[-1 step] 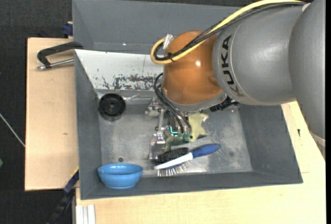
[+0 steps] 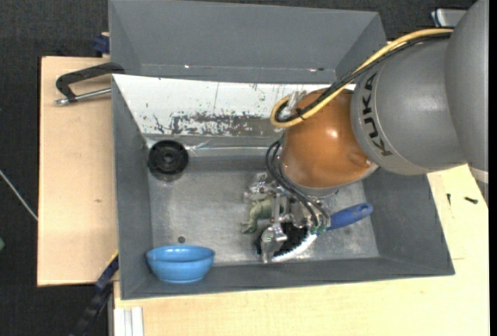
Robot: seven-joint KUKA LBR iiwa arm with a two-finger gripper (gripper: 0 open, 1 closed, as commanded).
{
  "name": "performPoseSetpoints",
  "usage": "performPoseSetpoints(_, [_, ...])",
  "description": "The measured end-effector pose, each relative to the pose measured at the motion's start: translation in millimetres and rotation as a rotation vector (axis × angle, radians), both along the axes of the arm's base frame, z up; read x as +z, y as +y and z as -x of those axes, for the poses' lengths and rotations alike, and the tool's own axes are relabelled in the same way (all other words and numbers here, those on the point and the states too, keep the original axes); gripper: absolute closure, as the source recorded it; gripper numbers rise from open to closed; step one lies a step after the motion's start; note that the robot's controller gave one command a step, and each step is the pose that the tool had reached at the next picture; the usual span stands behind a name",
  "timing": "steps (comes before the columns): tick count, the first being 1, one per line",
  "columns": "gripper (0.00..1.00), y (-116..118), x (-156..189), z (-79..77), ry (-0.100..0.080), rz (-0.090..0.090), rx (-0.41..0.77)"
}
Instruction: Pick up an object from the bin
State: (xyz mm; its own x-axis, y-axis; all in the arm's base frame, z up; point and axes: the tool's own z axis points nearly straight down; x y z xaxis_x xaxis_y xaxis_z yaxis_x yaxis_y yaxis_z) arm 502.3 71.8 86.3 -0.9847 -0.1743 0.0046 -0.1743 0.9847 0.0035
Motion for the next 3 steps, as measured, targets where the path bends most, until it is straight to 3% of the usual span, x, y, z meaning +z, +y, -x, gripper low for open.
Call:
performPoseSetpoints(1, [0.0, 26.2, 36.8, -0.2, -0.014, -0.001, 0.375])
performPoseSetpoints(2, [0.0, -25.5, -13.9, -42.3, -0.018, -0.003, 0.611])
performPoseSetpoints(3, [1.0, -22.7, -10.7, -44.6, -0.027, -0.002, 0.612])
